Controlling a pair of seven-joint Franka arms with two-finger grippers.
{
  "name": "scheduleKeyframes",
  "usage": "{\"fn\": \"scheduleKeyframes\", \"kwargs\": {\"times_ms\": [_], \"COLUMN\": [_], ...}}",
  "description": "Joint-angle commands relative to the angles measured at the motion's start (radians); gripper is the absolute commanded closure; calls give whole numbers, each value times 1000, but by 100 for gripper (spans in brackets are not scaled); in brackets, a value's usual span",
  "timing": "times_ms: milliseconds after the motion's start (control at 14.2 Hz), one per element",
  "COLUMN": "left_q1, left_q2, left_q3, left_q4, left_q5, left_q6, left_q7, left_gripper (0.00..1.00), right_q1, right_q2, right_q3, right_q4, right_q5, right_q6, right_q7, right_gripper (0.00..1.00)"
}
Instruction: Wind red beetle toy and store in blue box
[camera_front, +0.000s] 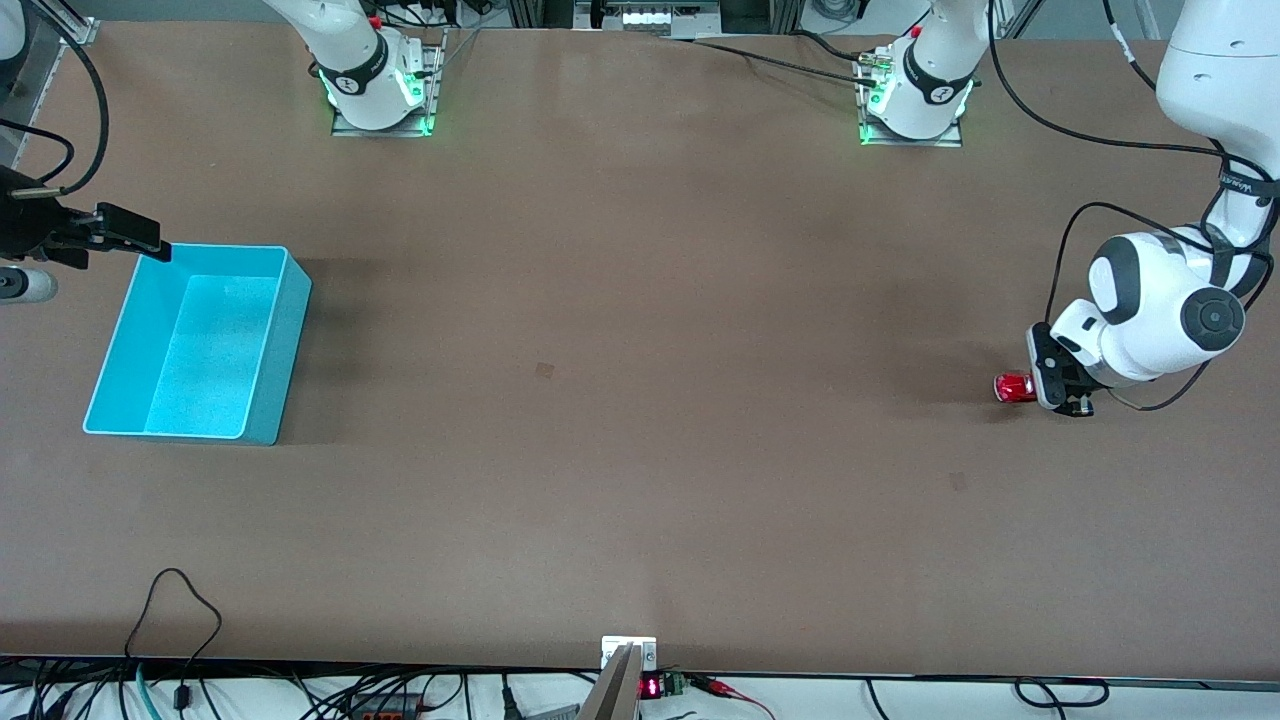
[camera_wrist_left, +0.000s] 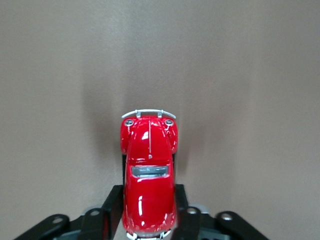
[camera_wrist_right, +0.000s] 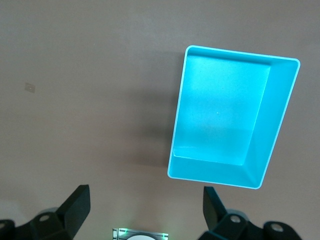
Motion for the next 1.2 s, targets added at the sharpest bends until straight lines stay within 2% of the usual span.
{"fn": "scheduleKeyframes", "kwargs": {"times_ms": [0,212,353,705,1129], "left_q1": [12,3,3,-12,-55], "left_q2": [11,-33,-49,-52,-50], "left_q3": [-8,-30,-51,-79,-81], "left_q4": [28,74,155,347,502], "left_q5": [18,15,12,14,17], "left_q6": [-3,-127,-283,-544,-701], "left_q7": [37,31,16,-73,-144], "left_gripper": [0,0,0,0,0], "right_q1": [-1,-2,-5,-1,-4], "right_q2": [0,0,0,0,0], "right_q3": [1,1,-1,-1,-1], "right_q4": [3,2,2,3,2], "right_q5": [-7,-7,-7,-7,-7], "right_q6": [3,-1,-1,-1,-4], "right_q7": [-3,-3,-4,-4,-7], "right_gripper": [0,0,0,0,0]}}
